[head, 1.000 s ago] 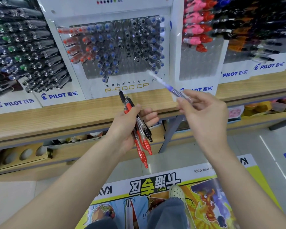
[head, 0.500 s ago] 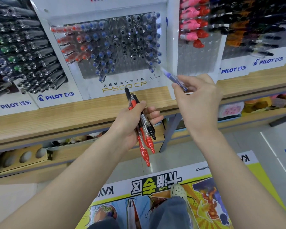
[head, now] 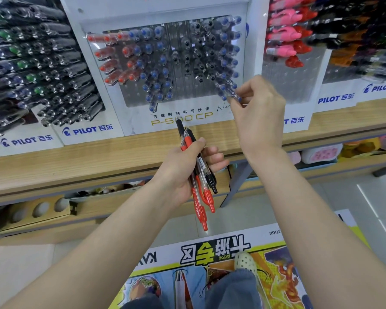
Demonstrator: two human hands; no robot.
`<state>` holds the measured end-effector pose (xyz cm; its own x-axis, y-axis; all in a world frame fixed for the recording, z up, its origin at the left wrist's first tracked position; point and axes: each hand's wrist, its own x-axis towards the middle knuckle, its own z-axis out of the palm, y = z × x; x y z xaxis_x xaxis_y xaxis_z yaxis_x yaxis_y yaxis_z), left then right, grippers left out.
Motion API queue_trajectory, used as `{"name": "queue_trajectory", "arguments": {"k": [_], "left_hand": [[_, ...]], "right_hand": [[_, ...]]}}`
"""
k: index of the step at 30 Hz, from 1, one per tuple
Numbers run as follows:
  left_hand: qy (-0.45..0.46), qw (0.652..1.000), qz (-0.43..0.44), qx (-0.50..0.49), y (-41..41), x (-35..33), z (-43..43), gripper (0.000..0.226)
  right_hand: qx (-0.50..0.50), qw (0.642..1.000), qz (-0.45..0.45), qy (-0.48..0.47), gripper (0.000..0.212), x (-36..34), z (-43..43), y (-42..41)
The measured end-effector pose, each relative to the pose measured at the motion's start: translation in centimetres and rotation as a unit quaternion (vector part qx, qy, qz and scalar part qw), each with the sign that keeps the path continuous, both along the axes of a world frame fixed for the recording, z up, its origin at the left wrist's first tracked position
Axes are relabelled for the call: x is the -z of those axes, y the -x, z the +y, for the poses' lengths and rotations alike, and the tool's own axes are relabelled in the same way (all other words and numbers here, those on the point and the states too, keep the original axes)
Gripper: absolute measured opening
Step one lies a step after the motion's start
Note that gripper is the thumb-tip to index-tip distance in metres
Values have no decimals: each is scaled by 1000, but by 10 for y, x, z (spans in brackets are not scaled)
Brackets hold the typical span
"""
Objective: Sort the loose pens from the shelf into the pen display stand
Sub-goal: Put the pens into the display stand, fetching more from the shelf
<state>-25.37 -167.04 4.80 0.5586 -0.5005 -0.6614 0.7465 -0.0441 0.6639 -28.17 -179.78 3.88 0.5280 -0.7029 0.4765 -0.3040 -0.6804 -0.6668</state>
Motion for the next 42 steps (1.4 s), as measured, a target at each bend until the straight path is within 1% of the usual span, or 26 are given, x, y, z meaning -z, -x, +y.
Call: {"name": "queue_trajectory", "arguments": {"k": [4,7,8,12,20,22,24,26,28,30,32,36,38,40,42], "left_hand": [[-3,1000,3,11,-3,0,3,20],[8,1000,9,8,-6,-1,4,15],[11,1000,11,6,-7,-1,5,13],[8,1000,17,17,-9,0,6,12],[15,1000,14,23,-11,2,7,11],[23,999,10,23,-10,2,7,11],[32,999,5,24,-9,2,6,13],[34,999,-2,22,-8,2,6,15],[33,999,-12,14,-6,4,5,14],[33,999,-15,4,-4,6,6,15],[30,999,-17,3,-3,8,6,18],[43,999,-11,-20,2,5,8,16],[44,998,-11,-34,2,7,10,13],[41,999,-19,-27,2,6,14,17],[34,999,-27,-14,4,5,17,21]], "right_hand": [[-11,1000,-15,-16,7,5,2,-1],[-30,999,-20,-4,20,9,11,10],[-29,999,-22,-5,21,10,12,12],[-13,998,-48,-39,12,5,7,10],[-25,997,-24,-74,8,1,5,10],[-33,995,-9,-88,13,-1,5,12],[-41,994,8,-104,22,-1,7,16],[-52,991,33,-119,19,0,10,24],[-95,980,81,-155,13,0,14,34],[-164,954,146,-202,23,0,22,43],[-221,926,193,-238,26,-1,35,50],[-260,894,242,-272,9,4,53,54],[-266,877,237,-323,2,4,56,56],[-259,867,214,-368,5,2,57,59],[-236,885,201,-349,7,1,56,62]]}}
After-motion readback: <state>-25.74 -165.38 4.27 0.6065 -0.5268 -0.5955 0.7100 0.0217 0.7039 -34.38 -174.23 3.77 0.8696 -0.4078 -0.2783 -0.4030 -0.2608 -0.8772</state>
